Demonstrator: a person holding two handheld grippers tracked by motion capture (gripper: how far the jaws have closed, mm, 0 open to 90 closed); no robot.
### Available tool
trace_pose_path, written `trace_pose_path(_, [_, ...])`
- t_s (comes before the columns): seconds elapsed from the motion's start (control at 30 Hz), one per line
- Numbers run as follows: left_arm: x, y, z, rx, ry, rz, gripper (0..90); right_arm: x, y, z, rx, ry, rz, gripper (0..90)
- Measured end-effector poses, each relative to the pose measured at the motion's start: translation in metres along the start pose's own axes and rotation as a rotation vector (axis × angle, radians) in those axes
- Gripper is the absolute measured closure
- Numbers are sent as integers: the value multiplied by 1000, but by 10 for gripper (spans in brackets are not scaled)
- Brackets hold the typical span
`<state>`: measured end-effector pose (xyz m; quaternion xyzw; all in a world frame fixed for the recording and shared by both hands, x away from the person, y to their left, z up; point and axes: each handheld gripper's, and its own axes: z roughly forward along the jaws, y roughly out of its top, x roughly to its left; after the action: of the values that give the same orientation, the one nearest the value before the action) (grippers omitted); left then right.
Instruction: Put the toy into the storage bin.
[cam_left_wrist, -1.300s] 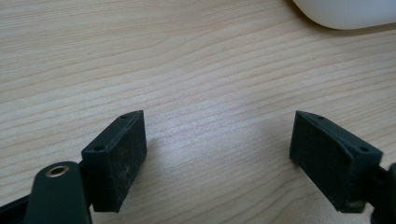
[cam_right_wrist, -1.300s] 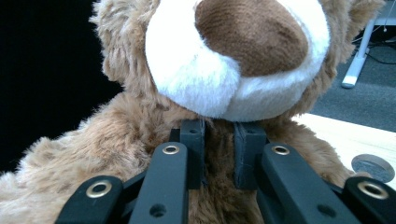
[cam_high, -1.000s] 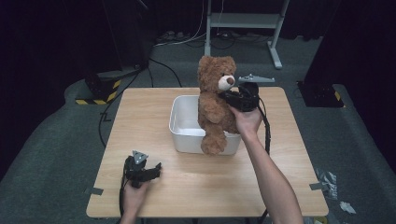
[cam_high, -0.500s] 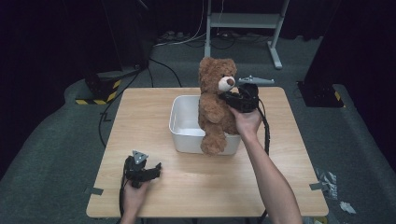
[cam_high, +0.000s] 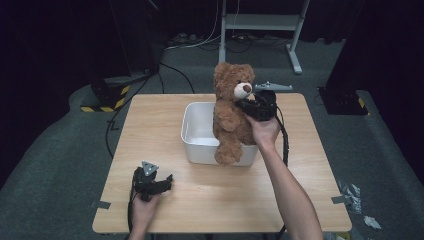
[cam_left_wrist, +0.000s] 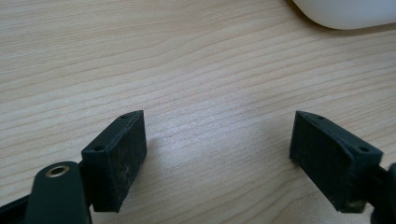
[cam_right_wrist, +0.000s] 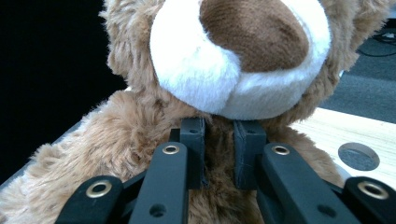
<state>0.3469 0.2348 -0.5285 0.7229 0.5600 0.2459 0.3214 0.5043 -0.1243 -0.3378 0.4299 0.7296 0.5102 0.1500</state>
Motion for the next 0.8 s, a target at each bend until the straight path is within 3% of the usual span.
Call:
trace_pose_path(0.53, [0, 0, 0, 3, 1, 3, 187, 1, -1, 5, 15, -14, -7, 775])
trace_pose_path(0.8, [0, 0, 0, 0, 0, -1, 187, 1, -2, 8, 50, -28, -11, 771])
